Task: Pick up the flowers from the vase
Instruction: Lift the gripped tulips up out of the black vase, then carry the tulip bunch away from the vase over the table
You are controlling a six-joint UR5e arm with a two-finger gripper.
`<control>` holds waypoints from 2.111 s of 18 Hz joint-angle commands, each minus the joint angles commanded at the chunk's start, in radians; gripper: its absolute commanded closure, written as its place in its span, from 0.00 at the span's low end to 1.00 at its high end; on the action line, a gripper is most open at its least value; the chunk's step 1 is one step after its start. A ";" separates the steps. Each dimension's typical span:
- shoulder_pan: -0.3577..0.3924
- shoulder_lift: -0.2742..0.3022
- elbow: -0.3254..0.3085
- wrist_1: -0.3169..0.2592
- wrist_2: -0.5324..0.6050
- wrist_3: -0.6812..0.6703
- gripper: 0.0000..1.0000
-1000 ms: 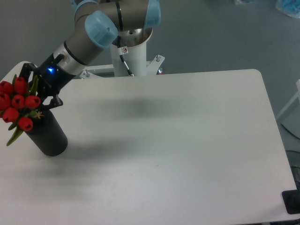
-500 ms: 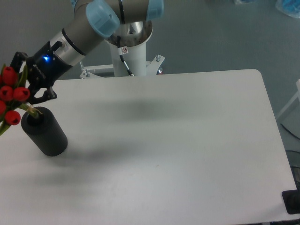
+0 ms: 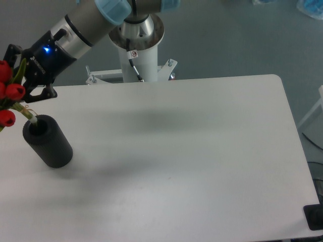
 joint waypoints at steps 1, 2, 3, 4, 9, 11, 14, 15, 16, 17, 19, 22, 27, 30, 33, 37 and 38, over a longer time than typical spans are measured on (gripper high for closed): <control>0.000 0.002 0.005 -0.002 -0.002 -0.005 0.65; 0.000 0.002 0.008 0.000 -0.002 -0.005 0.65; 0.002 0.000 0.012 0.000 -0.003 -0.005 0.65; 0.003 0.002 0.021 0.000 -0.005 -0.005 0.65; 0.080 0.014 0.080 -0.002 -0.070 -0.077 0.64; 0.107 0.014 0.095 -0.002 -0.081 -0.077 0.64; 0.207 0.012 0.110 0.002 -0.087 -0.028 0.64; 0.248 0.009 0.104 0.000 -0.088 0.018 0.64; 0.288 -0.001 0.101 0.000 -0.091 0.073 0.64; 0.337 -0.009 0.097 -0.002 -0.104 0.131 0.64; 0.444 -0.038 0.092 -0.002 -0.169 0.217 0.65; 0.541 -0.090 0.086 -0.002 -0.190 0.335 0.64; 0.627 -0.129 0.078 -0.002 -0.189 0.432 0.64; 0.655 -0.144 0.075 -0.002 -0.181 0.498 0.65; 0.669 -0.153 0.072 -0.003 -0.180 0.523 0.65; 0.670 -0.155 0.071 -0.003 -0.151 0.537 0.64; 0.670 -0.155 0.071 -0.003 -0.137 0.538 0.64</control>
